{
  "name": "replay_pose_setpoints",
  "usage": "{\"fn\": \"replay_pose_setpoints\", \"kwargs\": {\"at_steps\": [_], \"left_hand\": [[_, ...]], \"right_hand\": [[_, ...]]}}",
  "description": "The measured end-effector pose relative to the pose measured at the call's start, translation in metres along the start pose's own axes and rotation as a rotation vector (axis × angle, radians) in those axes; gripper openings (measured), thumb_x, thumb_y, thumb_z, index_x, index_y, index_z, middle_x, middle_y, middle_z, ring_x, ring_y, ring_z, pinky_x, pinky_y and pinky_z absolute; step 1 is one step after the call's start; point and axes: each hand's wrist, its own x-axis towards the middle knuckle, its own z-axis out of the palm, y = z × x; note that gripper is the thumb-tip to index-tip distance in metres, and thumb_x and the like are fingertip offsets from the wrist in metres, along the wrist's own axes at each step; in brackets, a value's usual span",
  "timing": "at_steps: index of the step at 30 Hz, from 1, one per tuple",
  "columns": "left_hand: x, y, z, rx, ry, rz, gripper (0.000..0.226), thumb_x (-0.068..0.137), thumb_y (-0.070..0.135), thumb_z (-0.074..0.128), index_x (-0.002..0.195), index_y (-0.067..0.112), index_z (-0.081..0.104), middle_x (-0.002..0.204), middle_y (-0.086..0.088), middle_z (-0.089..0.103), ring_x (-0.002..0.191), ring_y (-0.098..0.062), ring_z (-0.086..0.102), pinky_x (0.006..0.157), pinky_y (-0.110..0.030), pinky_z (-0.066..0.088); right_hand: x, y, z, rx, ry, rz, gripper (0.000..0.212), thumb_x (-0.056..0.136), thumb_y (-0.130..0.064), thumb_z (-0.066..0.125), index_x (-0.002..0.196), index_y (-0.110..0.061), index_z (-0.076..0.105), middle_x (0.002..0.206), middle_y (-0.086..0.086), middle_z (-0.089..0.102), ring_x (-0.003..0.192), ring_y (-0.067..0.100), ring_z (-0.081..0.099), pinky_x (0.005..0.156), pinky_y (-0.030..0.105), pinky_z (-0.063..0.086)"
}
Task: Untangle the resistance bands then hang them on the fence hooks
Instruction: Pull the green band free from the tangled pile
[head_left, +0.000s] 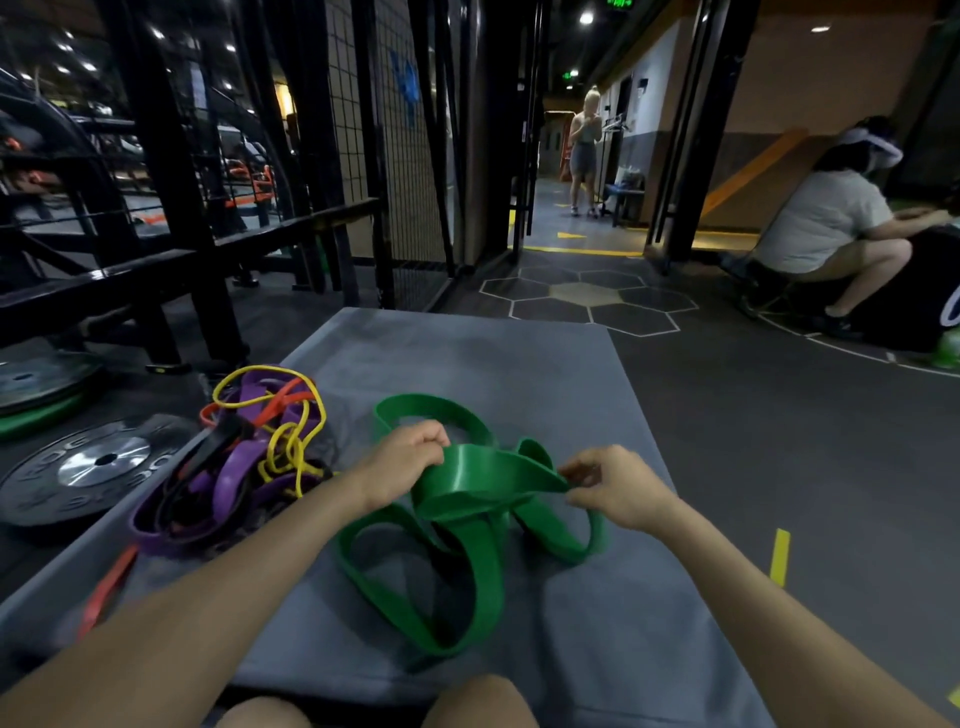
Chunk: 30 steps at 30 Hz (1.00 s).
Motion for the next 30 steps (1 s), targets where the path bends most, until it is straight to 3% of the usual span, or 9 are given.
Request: {"fn": "replay_pose_setpoints", "kwargs": {"at_steps": [4,10,14,16,19,21,24,28,30], "left_hand": [[-0.005,-0.026,0.011,0.059,-0.092,-0.035,0.023,0.088,0.006,0.058,0.074,0.024,0.051,0.069,0.004,0.046,0.066,-0.008,0.042,0.067,-0.022,0.035],[0.004,-0.008,0.023,-0.152,-0.042,0.093,0.021,0.086,-0.004,0.058,0.091,0.016,0.059,0.078,0.005,0.055,0.062,0.011,0.051,0.072,-0.007,0.040],[0.001,-0.009,0.032,-0.125,-0.017,0.140,0.024,0.086,-0.002,0.060,0.103,0.015,0.058,0.093,0.000,0.058,0.078,0.012,0.056,0.081,-0.008,0.042],[-0.003,-0.019,0.030,-0.029,0.101,0.095,0.028,0.084,0.009,0.066,0.105,0.022,0.053,0.105,-0.004,0.049,0.096,-0.004,0.053,0.087,-0.014,0.041],[-0.020,-0.029,0.028,0.114,0.160,-0.035,0.037,0.074,0.033,0.076,0.090,0.025,0.044,0.094,0.002,0.044,0.087,-0.013,0.046,0.079,-0.022,0.039],[-0.037,-0.030,0.036,0.311,-0.054,-0.163,0.044,0.066,0.046,0.079,0.085,0.023,0.046,0.082,0.006,0.047,0.077,-0.012,0.047,0.070,-0.023,0.039],[-0.055,-0.026,0.052,0.668,-0.355,-0.255,0.054,0.061,0.064,0.073,0.094,0.023,0.058,0.090,0.005,0.055,0.085,-0.014,0.056,0.074,-0.027,0.044],[-0.045,-0.016,0.047,0.407,-0.228,-0.122,0.009,0.085,0.022,0.065,0.083,0.016,0.059,0.073,0.003,0.053,0.069,-0.009,0.049,0.066,-0.021,0.038],[-0.038,-0.001,0.032,0.199,-0.093,-0.099,0.016,0.092,0.011,0.054,0.080,0.020,0.048,0.072,0.003,0.049,0.064,-0.006,0.042,0.061,-0.017,0.035]], "right_hand": [[0.002,0.004,0.009,0.000,0.021,0.045,0.036,0.082,-0.019,0.069,0.117,-0.011,0.063,0.112,0.007,0.067,0.102,0.019,0.062,0.085,0.024,0.046],[0.006,-0.024,0.023,0.045,0.026,-0.255,0.092,0.067,-0.026,0.080,0.144,-0.023,0.029,0.139,0.001,0.037,0.127,0.016,0.035,0.104,0.022,0.028],[0.011,-0.037,0.033,0.059,0.027,-0.291,0.070,0.067,-0.030,0.081,0.129,-0.020,0.050,0.117,0.000,0.058,0.105,0.015,0.053,0.087,0.020,0.040],[0.009,-0.030,0.038,0.070,0.057,-0.246,0.055,0.067,-0.036,0.079,0.116,-0.023,0.058,0.103,-0.004,0.063,0.094,0.016,0.058,0.083,0.032,0.047],[0.008,-0.010,0.037,0.124,0.259,-0.021,0.035,0.066,-0.044,0.078,0.079,-0.026,0.052,0.079,-0.005,0.059,0.077,0.019,0.057,0.064,0.033,0.045],[0.007,0.000,0.031,0.106,0.364,0.157,0.044,0.065,-0.053,0.076,0.071,-0.024,0.044,0.078,0.000,0.057,0.073,0.022,0.055,0.057,0.031,0.040],[0.002,0.006,0.021,0.030,0.399,0.275,0.056,0.066,-0.065,0.068,0.076,-0.014,0.048,0.078,0.006,0.057,0.069,0.023,0.056,0.053,0.033,0.043],[-0.005,0.010,0.016,-0.031,0.404,0.363,0.061,0.067,-0.067,0.067,0.080,-0.010,0.050,0.080,0.007,0.058,0.070,0.026,0.058,0.057,0.033,0.046],[-0.008,0.012,0.014,-0.038,0.426,0.399,0.058,0.068,-0.066,0.066,0.079,-0.011,0.049,0.084,0.007,0.059,0.073,0.027,0.058,0.058,0.033,0.045]]}}
